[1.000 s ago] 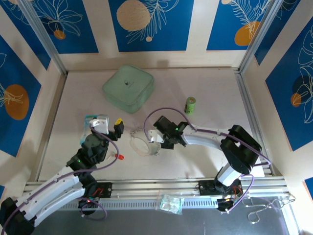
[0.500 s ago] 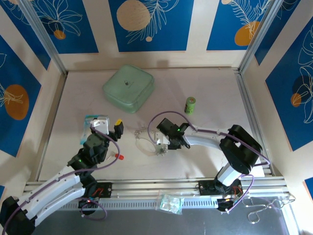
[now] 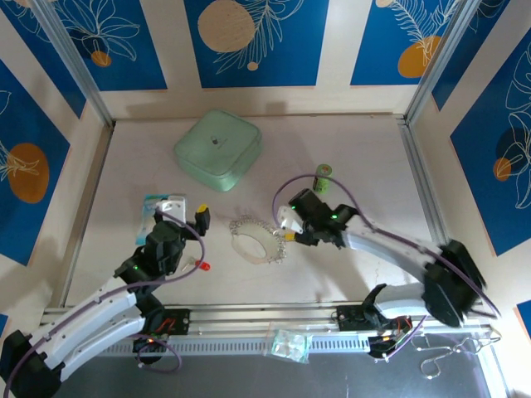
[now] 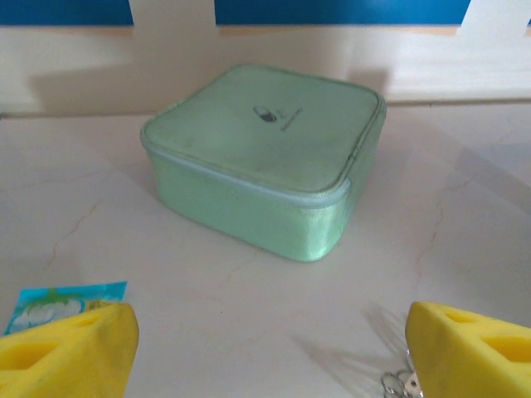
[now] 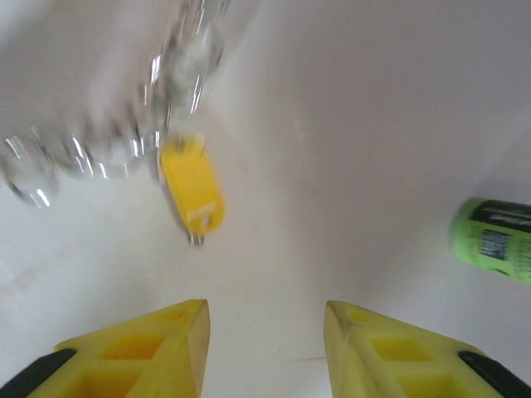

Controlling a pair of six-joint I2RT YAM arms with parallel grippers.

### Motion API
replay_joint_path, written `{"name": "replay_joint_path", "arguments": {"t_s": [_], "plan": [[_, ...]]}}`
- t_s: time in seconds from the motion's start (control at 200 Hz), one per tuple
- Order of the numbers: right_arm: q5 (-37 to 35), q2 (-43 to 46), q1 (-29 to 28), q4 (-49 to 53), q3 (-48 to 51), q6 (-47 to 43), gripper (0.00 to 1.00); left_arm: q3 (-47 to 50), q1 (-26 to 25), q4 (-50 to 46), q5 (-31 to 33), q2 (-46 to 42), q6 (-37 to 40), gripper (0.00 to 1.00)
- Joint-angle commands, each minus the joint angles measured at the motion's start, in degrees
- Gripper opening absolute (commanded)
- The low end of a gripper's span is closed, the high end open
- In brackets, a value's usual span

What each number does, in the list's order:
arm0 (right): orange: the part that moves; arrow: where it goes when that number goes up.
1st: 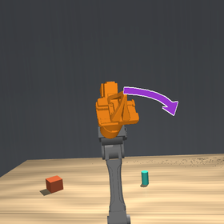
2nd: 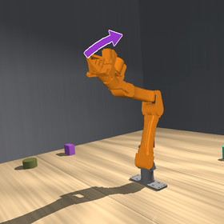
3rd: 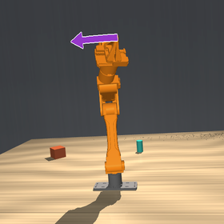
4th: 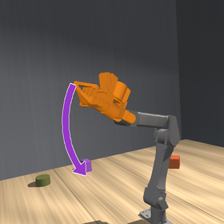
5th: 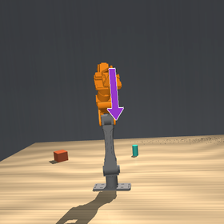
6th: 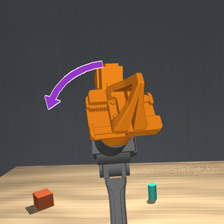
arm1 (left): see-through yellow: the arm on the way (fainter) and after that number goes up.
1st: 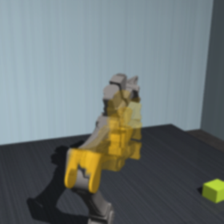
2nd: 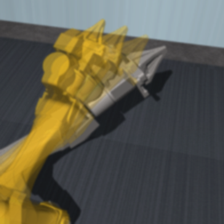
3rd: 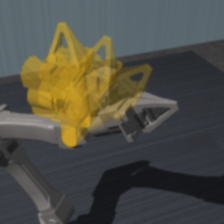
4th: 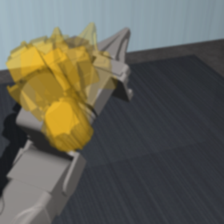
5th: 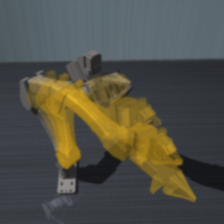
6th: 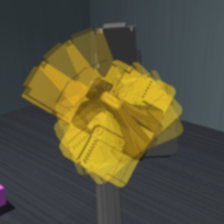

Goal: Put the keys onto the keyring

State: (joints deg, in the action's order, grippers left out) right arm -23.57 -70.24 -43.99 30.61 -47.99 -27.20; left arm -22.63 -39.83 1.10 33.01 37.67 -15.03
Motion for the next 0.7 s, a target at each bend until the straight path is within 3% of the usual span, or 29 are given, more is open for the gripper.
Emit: {"name": "replay_joint_path", "arguments": {"t_s": [0.0,0.08,0.185,0.28,0.48,0.695], "plan": [[15.53,7.15,0.39,-9.68,2.57,15.12,0.45,-6.30,0.95,-9.75,-2.83,3.00,-4.66,0.86],[21.69,9.66,0.03,-18.15,7.30,24.30,0.45,-8.95,0.99,-13.45,-5.97,6.18,-7.22,0.88],[20.96,9.46,-0.66,-25.71,11.43,41.43,0.42,-10.50,1.14,-15.77,-10.52,9.94,-10.89,0.84],[18.53,7.19,-0.75,-23.27,10.98,52.20,0.37,-12.26,1.16,-17.34,-15.08,14.14,-13.71,0.79],[15.79,3.91,-3.74,-13.85,8.54,60.94,0.29,-14.46,1.13,-16.53,-18.66,22.01,-16.68,0.78],[8.93,-2.68,-10.94,-8.81,6.44,68.69,0.37,-12.80,1.08,-10.37,-16.24,25.32,-21.66,0.78]]}}
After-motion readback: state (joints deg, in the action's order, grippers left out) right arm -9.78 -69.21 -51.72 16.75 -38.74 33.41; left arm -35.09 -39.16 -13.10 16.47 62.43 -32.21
